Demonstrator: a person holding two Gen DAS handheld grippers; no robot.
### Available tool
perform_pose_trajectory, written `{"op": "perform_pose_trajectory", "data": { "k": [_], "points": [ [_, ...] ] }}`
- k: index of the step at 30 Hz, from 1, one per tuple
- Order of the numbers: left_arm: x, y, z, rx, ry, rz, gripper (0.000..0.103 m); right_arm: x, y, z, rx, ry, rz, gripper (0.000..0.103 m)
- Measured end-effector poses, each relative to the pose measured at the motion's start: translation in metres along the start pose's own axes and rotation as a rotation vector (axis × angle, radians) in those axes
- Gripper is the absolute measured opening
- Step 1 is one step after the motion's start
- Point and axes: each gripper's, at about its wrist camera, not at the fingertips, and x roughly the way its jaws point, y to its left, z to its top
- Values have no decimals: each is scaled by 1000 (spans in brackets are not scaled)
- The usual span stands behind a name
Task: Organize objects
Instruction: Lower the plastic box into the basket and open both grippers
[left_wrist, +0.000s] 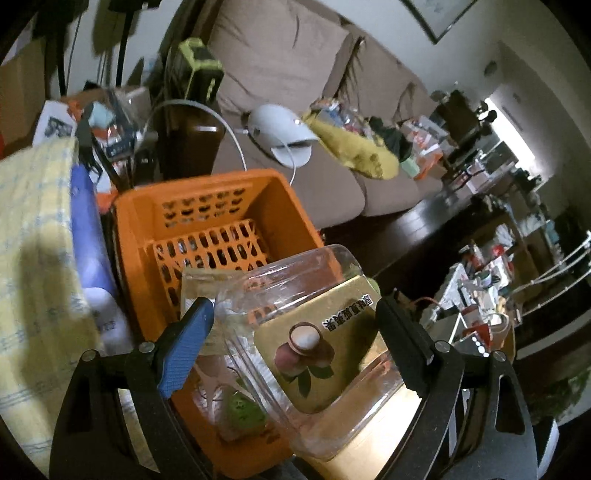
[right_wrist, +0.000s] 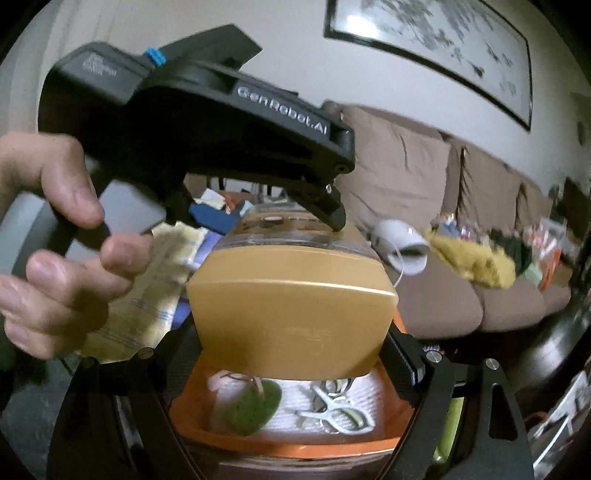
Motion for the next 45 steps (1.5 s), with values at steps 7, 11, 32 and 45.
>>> {"op": "perform_pose_trajectory", "data": {
  "k": [7,11,32,45],
  "points": [
    [41,17,-7,-58,115,-40,82,21,-6,-13,-9,90,-37,88],
    [57,22,-16,-48,144,-17,78,30,-9,-20,-3,135,-35,88],
    [0,4,-34,123,16,194,81,67,-47,-47,136,317,-101,93],
    [-65,-24,-99,244,-182,209,86,38,-85,-25,344,188,-225,99]
  ]
}}
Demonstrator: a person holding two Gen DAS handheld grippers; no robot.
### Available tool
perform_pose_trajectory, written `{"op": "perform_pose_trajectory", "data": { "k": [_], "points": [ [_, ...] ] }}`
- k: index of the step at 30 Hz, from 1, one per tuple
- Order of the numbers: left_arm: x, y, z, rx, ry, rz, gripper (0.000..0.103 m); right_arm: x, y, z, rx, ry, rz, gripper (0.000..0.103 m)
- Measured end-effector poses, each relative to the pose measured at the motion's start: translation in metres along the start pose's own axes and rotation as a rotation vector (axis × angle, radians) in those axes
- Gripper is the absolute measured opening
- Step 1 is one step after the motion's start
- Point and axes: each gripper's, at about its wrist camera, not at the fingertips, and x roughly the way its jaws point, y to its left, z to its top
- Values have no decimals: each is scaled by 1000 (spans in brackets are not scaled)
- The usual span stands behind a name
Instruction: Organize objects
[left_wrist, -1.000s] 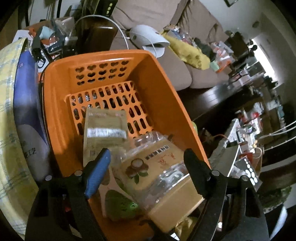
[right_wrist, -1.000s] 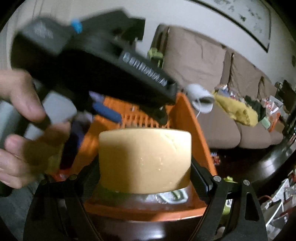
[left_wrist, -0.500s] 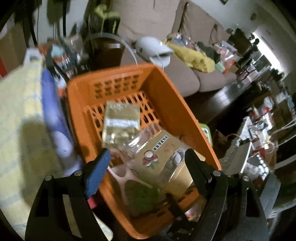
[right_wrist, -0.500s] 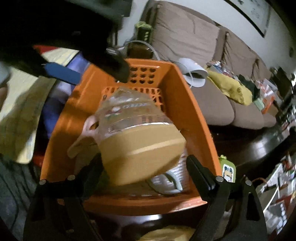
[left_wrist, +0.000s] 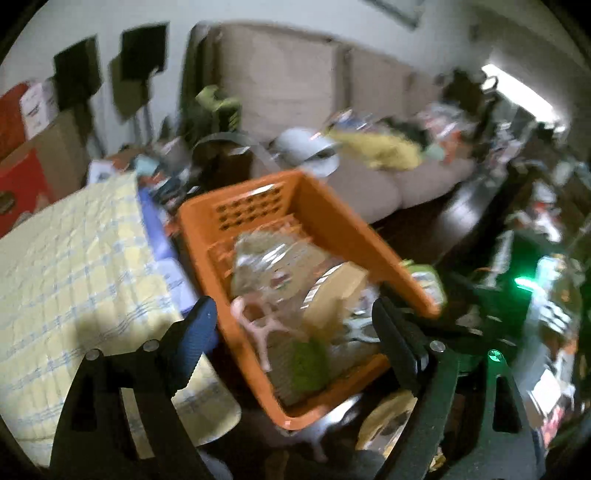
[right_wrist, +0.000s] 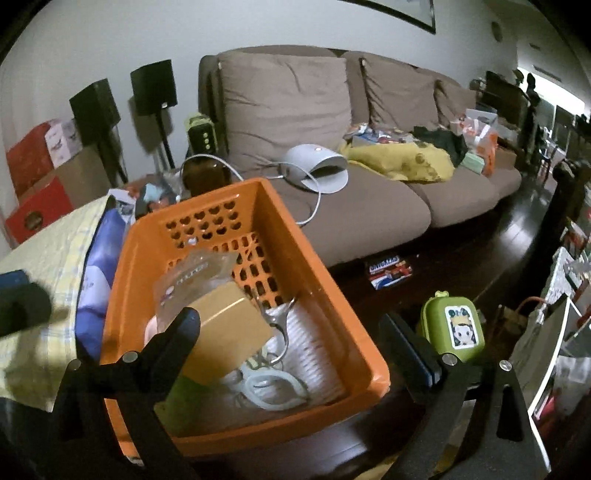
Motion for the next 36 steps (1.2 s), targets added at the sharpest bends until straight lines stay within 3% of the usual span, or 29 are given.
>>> {"op": "perform_pose_trajectory", "data": {
  "k": [2,4,8,10,13,15,18,22,23,25,27,32,36],
  "points": [
    [-16,-4,-5,52,-66,-19,96,1,0,-1,0,7,0,99],
    [-26,-10,-8,117,-124,46,101,-1,6,-4,-3,8,10,99],
    [-29,-12,-6,149,-131,135,101,-2,19,-9,-16,2,26,99],
    [-28,-6,-3,107,-88,90,101,-4,25,-14,-25,-8,27,99],
    [-35,2,-3,59,-88,19,101,-11,33,-24,-43,-19,19,99],
    [-39,3,-4,68,-90,31,101,-13,35,-28,-37,-17,12,100],
    [-41,4,-11,100,-70,82,101,-16,36,-36,12,0,-44,102],
    [-48,15,-27,71,-55,93,102,-35,43,-44,121,-23,-255,102],
    [-48,16,-28,71,-58,104,102,-38,45,-44,115,-9,-263,102],
    [-47,18,-26,74,-55,157,102,-48,49,-46,79,-8,-178,102],
    [-45,22,-26,69,-41,211,102,-57,49,-45,78,0,-183,102],
    [-53,36,-38,23,-67,135,103,-75,43,-46,103,-68,-138,102],
    [-41,38,-38,15,-11,193,103,-81,44,-43,109,-87,-72,102]
  ]
}}
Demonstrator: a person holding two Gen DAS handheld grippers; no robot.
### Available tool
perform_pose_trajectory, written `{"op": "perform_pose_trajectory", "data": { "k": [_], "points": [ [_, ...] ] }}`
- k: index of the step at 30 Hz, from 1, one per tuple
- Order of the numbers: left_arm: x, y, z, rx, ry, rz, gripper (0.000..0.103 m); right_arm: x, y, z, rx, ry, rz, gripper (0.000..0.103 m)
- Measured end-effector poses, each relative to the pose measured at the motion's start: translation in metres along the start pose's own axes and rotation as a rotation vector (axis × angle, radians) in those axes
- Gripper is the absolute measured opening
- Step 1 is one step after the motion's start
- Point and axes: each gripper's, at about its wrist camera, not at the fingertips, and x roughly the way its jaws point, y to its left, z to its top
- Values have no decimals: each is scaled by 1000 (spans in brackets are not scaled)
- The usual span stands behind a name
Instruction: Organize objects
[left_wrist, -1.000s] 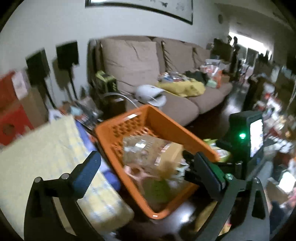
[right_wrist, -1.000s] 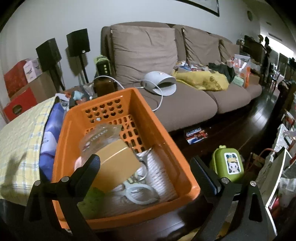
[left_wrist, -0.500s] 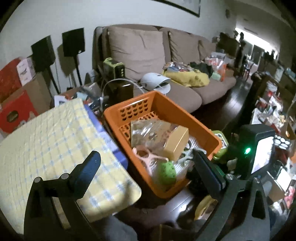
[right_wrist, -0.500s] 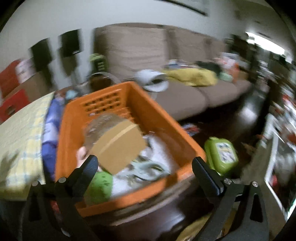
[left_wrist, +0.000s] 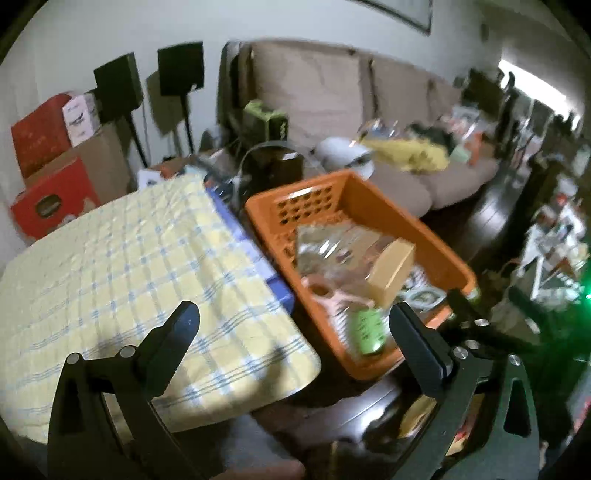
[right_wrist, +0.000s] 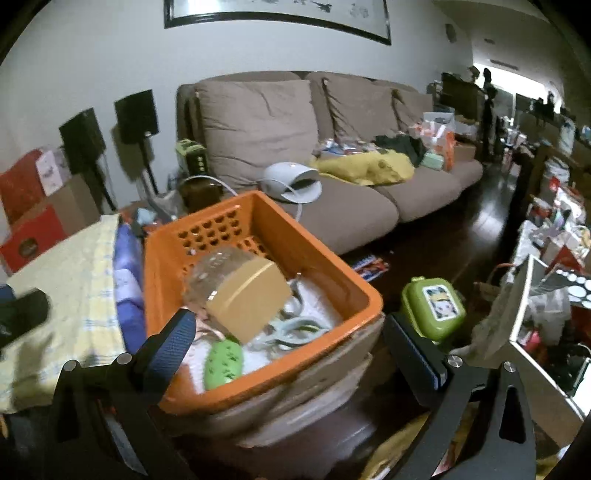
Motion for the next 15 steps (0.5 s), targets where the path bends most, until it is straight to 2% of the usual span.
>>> {"op": "perform_pose_trajectory", "data": {
  "k": [5,9,15],
  "points": [
    [6,-4,-6,5,14,-24,103,-6,1,0,32,-18,81,102],
    [10,-6,-8,19,14,-9,103,2,2,1,40,27,89,102],
    [11,0,-9,20,-7,30,103,3,3,-1,45,39,100,102]
  ]
}}
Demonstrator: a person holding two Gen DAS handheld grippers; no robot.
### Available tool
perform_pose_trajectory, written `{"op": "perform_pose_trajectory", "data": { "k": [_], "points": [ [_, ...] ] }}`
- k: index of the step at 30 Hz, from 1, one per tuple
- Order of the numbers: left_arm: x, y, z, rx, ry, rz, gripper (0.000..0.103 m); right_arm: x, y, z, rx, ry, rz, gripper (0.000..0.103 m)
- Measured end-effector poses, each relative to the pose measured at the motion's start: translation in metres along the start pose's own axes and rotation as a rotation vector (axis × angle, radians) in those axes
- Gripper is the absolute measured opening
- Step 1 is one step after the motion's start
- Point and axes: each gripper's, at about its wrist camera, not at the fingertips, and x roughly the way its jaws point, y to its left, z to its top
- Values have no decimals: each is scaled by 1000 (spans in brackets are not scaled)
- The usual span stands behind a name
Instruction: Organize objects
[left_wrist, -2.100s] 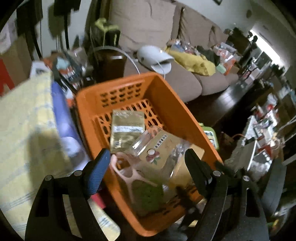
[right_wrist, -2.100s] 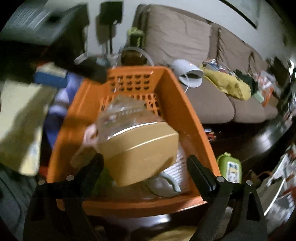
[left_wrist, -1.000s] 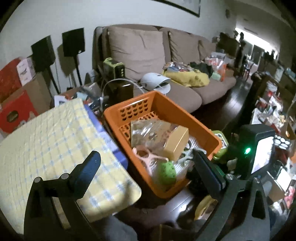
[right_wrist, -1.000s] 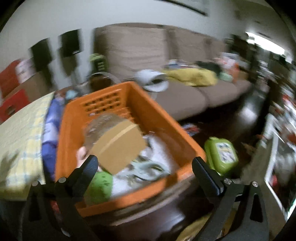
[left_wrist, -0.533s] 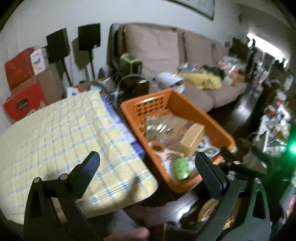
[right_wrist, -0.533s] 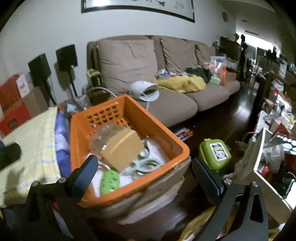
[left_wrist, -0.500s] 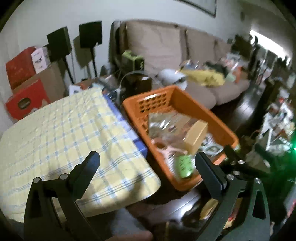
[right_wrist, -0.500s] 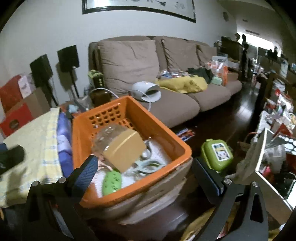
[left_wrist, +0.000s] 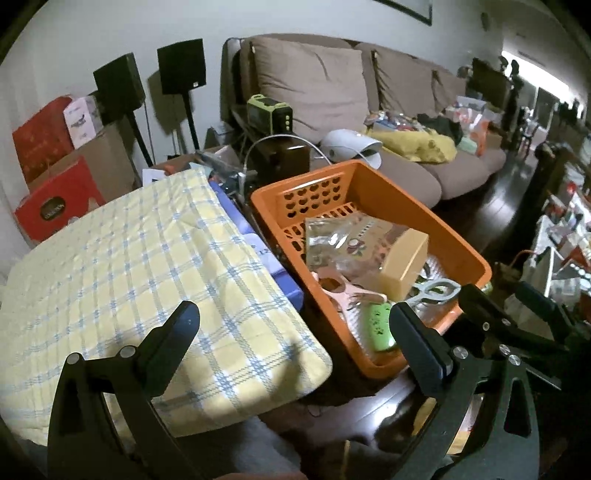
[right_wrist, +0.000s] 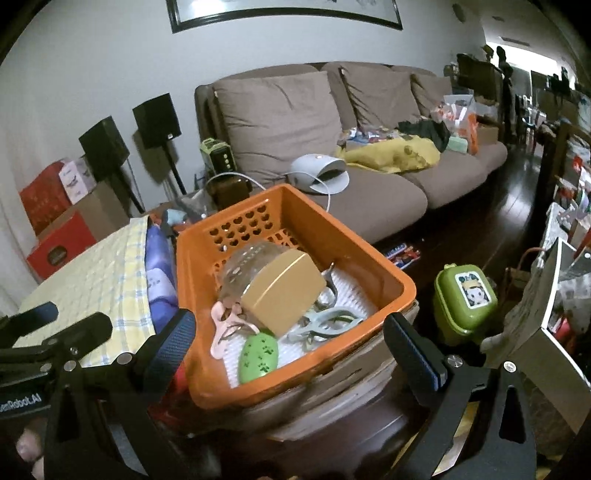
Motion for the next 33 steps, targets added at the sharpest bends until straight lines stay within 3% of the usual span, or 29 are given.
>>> {"op": "perform_pose_trajectory", "data": {
  "k": [12,33],
  "points": [
    [7,4,-4,9,13,25,103,3,9,-2,-55,1,-33,102],
    [9,7,-6,6,24,30,103,3,3,1,-31,6,-42,102]
  ]
}}
